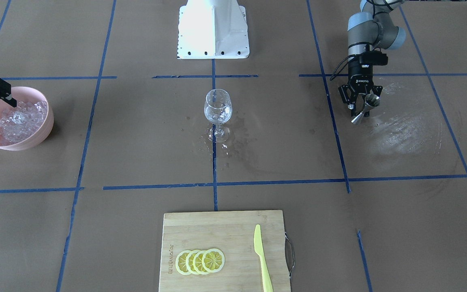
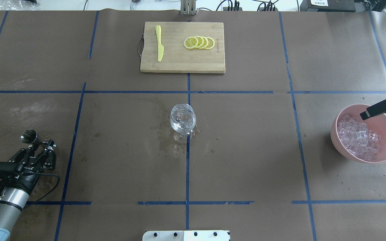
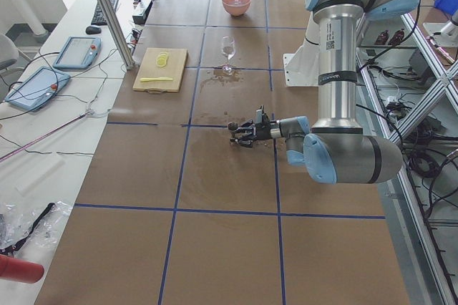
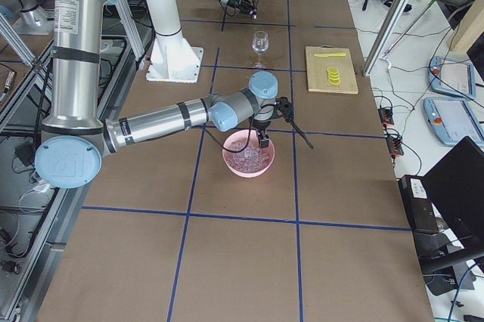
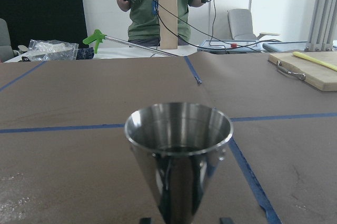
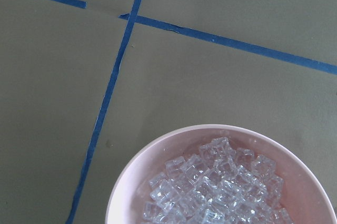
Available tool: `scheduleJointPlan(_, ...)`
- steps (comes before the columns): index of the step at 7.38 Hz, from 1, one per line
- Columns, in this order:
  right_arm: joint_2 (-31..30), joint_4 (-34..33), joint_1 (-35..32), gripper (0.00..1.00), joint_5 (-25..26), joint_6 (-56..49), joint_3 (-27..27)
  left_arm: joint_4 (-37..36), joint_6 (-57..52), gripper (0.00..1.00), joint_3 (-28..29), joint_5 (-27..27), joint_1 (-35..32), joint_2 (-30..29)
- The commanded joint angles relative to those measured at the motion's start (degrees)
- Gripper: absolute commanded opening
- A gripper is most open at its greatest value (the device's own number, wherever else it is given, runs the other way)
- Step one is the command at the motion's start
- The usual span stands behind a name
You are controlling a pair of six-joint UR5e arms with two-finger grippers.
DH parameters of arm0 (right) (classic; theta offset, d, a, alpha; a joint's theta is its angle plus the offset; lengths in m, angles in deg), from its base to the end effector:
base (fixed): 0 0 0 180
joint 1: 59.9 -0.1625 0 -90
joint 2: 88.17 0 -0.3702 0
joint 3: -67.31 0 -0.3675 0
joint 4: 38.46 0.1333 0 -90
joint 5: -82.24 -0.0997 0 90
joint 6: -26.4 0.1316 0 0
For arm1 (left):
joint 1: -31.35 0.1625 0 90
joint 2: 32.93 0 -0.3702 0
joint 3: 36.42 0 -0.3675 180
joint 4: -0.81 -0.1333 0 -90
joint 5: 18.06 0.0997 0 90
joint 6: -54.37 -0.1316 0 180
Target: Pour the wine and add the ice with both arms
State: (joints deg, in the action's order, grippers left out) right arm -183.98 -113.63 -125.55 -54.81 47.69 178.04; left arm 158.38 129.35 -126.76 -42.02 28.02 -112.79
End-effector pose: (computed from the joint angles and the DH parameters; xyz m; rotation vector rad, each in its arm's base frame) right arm -0.1513 -0.4240 0.4646 0.1402 -0.9303 -0.2625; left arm 0.3799 -0.2761 0.5336 1.1674 0.7056 -0.4078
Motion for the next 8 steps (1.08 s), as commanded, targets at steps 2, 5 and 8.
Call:
scheduleJointPlan(2,0.0,-0.1,0.0,1.00,0.0,0.1,-0.1,0.2,-0.4,0.59,-0.3,0.1,-0.7,0.1)
scheduleJointPlan(5,0.0,0.0,0.0,1.00,0.0,0.1,0.0,0.3,-0.4,0.40,-0.4,0.1,-0.8,-0.2)
scheduleJointPlan(8,0.0,0.0,0.0,1.00,0.1,0.1,0.0,8.6,-0.4,0.00,-0.5,0.0,-1.2,-0.2)
